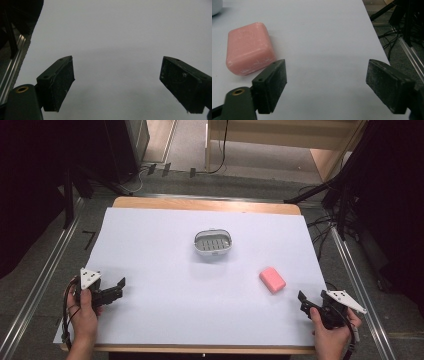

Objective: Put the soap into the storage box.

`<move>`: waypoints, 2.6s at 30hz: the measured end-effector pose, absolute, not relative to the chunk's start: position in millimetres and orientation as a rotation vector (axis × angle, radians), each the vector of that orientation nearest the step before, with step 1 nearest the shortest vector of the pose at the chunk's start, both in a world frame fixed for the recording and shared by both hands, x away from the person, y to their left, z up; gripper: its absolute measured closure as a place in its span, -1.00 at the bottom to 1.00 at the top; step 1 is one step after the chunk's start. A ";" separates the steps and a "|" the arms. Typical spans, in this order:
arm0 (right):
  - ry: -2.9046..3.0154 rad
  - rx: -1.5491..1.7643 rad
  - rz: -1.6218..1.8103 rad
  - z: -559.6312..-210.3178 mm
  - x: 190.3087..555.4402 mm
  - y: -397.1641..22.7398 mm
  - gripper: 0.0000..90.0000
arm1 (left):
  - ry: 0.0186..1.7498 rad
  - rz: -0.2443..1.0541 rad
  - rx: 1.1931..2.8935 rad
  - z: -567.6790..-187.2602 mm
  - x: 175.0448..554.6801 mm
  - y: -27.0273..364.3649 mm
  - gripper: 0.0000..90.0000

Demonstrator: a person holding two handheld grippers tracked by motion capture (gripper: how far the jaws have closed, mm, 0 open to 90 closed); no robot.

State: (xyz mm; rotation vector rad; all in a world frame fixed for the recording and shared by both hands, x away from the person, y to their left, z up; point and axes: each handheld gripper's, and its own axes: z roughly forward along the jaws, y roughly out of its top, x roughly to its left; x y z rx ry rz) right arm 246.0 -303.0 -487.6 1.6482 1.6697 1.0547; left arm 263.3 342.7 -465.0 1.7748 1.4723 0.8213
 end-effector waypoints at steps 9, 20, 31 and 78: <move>1.872 1.543 0.961 -478.6 255.1 -298.0 -0.12 | 1.472 0.823 1.778 -464.8 262.8 342.3 -0.71; 2.246 1.534 0.762 -466.7 279.5 -285.3 -0.41 | 1.472 0.821 1.773 -465.0 263.1 342.6 -0.71; 2.514 1.468 0.449 -459.3 302.9 -257.1 -1.00 | 1.473 0.813 1.770 -465.0 263.2 343.1 -0.71; 2.587 1.476 0.428 -449.2 351.7 -210.1 -0.96 | 1.475 0.804 1.768 -464.7 263.3 344.3 -0.71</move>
